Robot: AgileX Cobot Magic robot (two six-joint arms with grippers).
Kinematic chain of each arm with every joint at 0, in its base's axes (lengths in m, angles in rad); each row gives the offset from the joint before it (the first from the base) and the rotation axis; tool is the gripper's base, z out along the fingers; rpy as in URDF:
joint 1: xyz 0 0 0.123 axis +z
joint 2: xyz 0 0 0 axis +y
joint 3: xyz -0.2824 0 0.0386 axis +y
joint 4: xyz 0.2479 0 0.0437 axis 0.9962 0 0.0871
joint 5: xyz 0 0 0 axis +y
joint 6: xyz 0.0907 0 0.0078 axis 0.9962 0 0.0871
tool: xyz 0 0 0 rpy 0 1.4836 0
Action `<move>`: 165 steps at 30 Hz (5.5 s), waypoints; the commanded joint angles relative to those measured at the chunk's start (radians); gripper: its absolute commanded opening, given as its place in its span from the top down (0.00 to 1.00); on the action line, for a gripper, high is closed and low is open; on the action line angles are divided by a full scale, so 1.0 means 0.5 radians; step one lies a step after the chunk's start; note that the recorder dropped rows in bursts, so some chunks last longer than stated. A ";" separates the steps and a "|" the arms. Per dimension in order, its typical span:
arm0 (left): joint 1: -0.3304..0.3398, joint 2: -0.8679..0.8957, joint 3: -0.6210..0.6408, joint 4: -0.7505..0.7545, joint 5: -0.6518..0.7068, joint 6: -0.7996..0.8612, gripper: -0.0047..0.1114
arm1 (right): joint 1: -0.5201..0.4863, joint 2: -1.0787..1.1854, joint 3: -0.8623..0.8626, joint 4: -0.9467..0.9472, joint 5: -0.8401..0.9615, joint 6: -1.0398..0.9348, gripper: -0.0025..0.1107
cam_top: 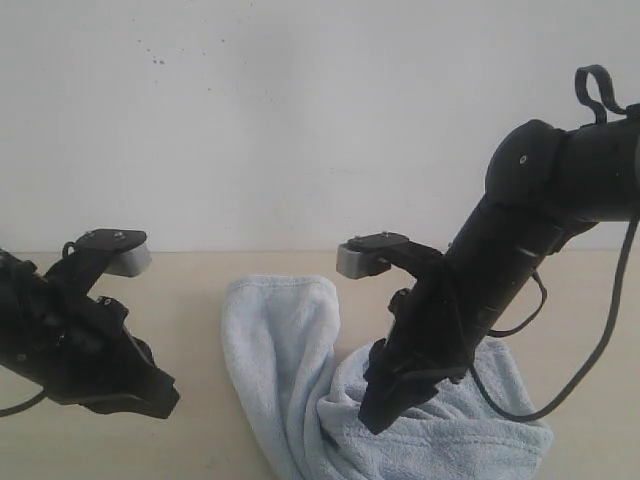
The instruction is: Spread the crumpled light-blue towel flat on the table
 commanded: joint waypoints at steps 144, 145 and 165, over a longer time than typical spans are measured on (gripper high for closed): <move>-0.232 -0.262 0.021 -1.109 -0.400 1.621 0.45 | -0.819 0.367 0.239 -0.340 -0.863 0.767 0.53; -0.232 -0.262 0.021 -1.113 -0.401 1.621 0.45 | -0.819 0.371 0.239 -0.336 -0.862 0.767 0.53; -0.232 -0.262 0.021 -1.106 -0.529 1.706 0.45 | -0.819 0.240 0.239 -0.077 -0.548 0.617 0.98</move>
